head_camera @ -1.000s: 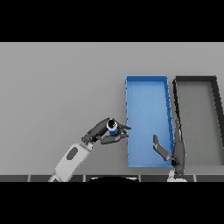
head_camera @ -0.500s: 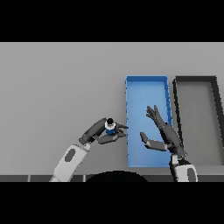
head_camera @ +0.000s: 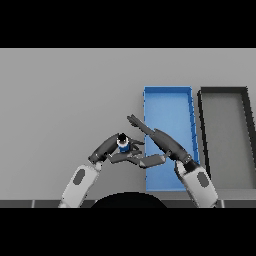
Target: Pick up the blue pipe and place it into the blue bin.
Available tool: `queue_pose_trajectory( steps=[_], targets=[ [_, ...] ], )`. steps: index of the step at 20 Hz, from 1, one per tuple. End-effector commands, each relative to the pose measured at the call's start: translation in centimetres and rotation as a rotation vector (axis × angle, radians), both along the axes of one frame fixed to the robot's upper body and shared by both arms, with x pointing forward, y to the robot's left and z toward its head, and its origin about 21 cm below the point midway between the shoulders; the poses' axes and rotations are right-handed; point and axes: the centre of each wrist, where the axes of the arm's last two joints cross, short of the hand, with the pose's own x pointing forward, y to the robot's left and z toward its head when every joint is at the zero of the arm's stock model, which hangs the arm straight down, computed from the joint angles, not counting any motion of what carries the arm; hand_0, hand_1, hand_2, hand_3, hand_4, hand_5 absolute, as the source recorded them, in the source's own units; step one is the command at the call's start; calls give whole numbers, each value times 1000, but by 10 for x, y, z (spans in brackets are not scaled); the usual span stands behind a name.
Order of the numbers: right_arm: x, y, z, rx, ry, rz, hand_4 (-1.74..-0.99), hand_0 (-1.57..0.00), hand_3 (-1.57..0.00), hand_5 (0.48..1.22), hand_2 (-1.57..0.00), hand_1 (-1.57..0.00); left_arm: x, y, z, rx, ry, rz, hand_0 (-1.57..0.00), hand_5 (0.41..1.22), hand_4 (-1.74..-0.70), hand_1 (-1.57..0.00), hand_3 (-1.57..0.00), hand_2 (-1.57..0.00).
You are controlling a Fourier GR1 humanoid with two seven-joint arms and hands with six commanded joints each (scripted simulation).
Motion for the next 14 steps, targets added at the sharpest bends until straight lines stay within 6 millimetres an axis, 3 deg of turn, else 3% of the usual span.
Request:
queue_pose_trajectory(
  steps=[1,5,8,11,12,14],
  targets=[
    [3,5,9,-3,-31,22,-1268,1,1,555,-46,0,3,4,-2,13,6,8,-1571,1221,-1464,-1571,-1571,-1571],
    [14,29,26,-51,-69,91,-1223,-7,1,540,-66,-16,0,4,-3,0,50,-24,-1571,1221,-1469,-1571,-1571,-1571],
    [21,33,30,-82,-59,117,-1186,-23,1,521,-83,-32,2,9,-2,25,41,7,-1571,1221,-1469,-1571,-1571,-1571],
    [32,47,35,-121,-48,139,-1204,-69,-44,497,-166,-108,3,7,1,34,36,10,-1571,1221,-1465,-1571,-1571,-1571],
    [36,51,35,-130,-42,150,-1233,-168,-128,487,-261,-218,3,7,0,42,44,9,-1571,1221,-1462,-1571,-1571,-1571],
    [38,58,35,-122,-46,183,-1331,-507,-401,489,-538,-530,4,8,0,53,67,8,-1571,1221,-1560,-1571,-1571,-1571]
  ],
)
